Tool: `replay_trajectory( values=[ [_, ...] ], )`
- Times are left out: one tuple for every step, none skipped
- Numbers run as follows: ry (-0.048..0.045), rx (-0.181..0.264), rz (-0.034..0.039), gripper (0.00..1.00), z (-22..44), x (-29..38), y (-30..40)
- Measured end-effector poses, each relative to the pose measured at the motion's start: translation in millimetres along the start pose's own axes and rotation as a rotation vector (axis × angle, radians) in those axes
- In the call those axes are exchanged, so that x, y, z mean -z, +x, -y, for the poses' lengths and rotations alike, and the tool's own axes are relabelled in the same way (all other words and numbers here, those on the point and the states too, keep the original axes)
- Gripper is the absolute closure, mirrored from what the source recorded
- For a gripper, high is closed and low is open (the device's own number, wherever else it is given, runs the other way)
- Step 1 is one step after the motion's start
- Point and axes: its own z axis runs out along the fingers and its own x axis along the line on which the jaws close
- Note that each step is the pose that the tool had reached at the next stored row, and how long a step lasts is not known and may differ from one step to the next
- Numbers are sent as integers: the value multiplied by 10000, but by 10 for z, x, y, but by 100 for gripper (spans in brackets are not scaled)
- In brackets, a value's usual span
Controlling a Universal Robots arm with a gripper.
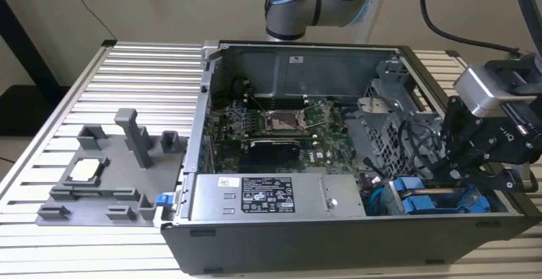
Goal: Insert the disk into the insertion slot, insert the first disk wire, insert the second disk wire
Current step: 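Insert the second disk wire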
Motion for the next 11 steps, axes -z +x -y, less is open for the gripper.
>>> replay_trajectory(
  values=[
    [0,-2,-1,84,1,-7,4],
    [1,-4,-2,84,3,-13,8],
    [1,-4,1,84,8,-19,13],
    [2,-13,13,84,17,-22,17],
    [5,-32,29,84,23,-26,19],
    [8,-49,46,84,27,-28,20],
    [11,-62,67,84,28,-32,20],
    [14,-72,88,84,29,-33,21],
    [17,-77,108,84,29,-34,21],
    [18,-81,125,84,29,-36,21],
    [20,-85,142,84,30,-38,21]
  ],
)
